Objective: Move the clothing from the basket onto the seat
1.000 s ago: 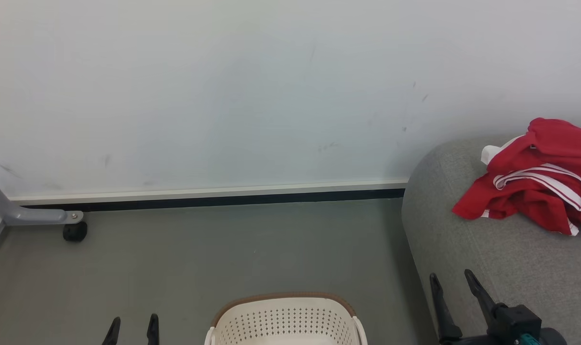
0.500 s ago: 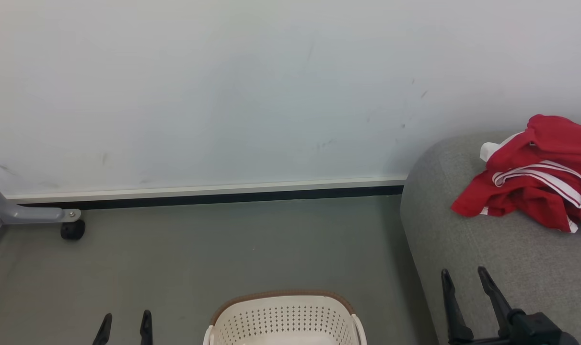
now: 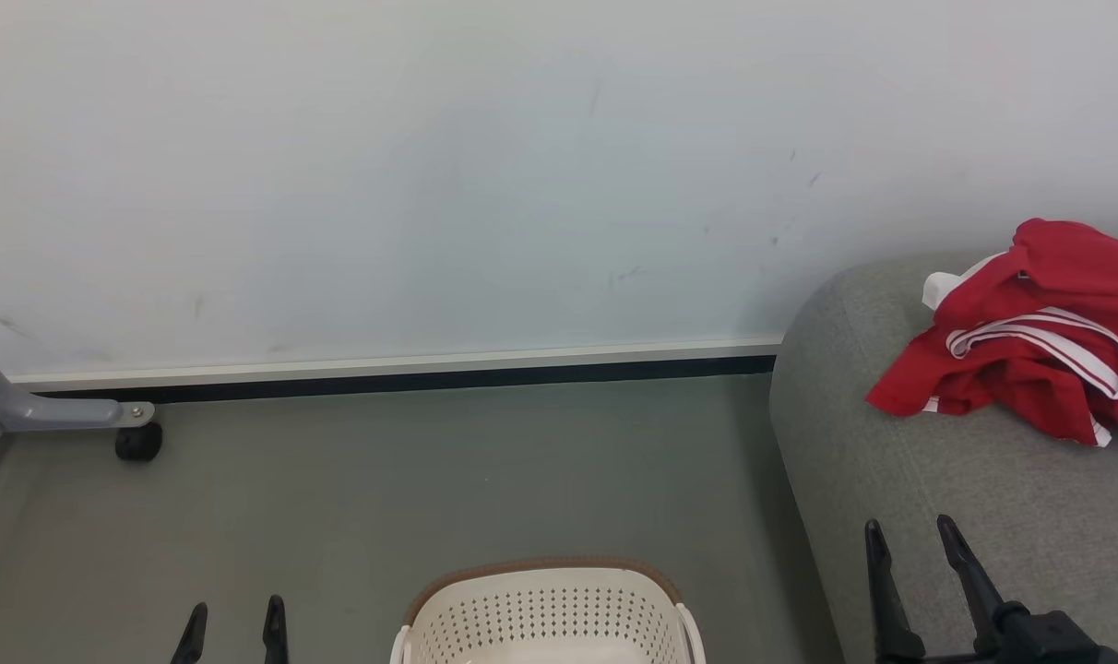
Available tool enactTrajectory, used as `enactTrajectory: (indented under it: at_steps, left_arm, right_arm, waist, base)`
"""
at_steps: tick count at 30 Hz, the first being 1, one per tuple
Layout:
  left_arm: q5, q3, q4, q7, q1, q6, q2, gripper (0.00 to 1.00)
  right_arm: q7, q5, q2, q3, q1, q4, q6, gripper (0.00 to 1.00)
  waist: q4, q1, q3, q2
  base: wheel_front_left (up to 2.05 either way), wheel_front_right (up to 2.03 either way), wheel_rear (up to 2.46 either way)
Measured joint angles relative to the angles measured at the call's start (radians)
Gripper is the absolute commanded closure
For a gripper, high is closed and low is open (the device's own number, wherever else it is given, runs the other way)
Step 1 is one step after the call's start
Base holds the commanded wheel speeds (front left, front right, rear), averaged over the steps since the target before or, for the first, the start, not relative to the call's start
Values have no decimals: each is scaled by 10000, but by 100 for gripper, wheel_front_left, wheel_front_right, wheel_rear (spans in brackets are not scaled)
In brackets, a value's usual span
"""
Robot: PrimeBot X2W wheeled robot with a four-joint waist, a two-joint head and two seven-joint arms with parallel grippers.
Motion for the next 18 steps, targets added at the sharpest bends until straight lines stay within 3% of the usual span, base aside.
enactTrajectory:
  at_steps: [1, 2, 10, 18]
  left_arm:
    - [38, 17, -12, 0, 1, 0, -15, 0]
    - [44, 27, -25, 0, 1, 0, -29, 100]
    - [-90, -98, 566, 84, 150, -15, -305, 100]
    - [-805, 105, 681, 336, 96, -153, -393, 100]
  right_arm:
    - [0, 0, 2, -21, 0, -15, 0, 0]
    - [0, 0, 6, -42, 0, -36, 0, 100]
    - [35, 33, 196, 42, 360, 593, 15, 100]
    - [293, 773, 261, -247, 311, 694, 182, 100]
  waist:
    - [7, 0, 0, 0]
    - [16, 0, 0, 0]
    - [18, 0, 5, 0]
    - [2, 1, 74, 0]
  base:
    - [0, 0, 0]
    - [0, 0, 0]
    - [0, 0, 0]
    - [0, 0, 0]
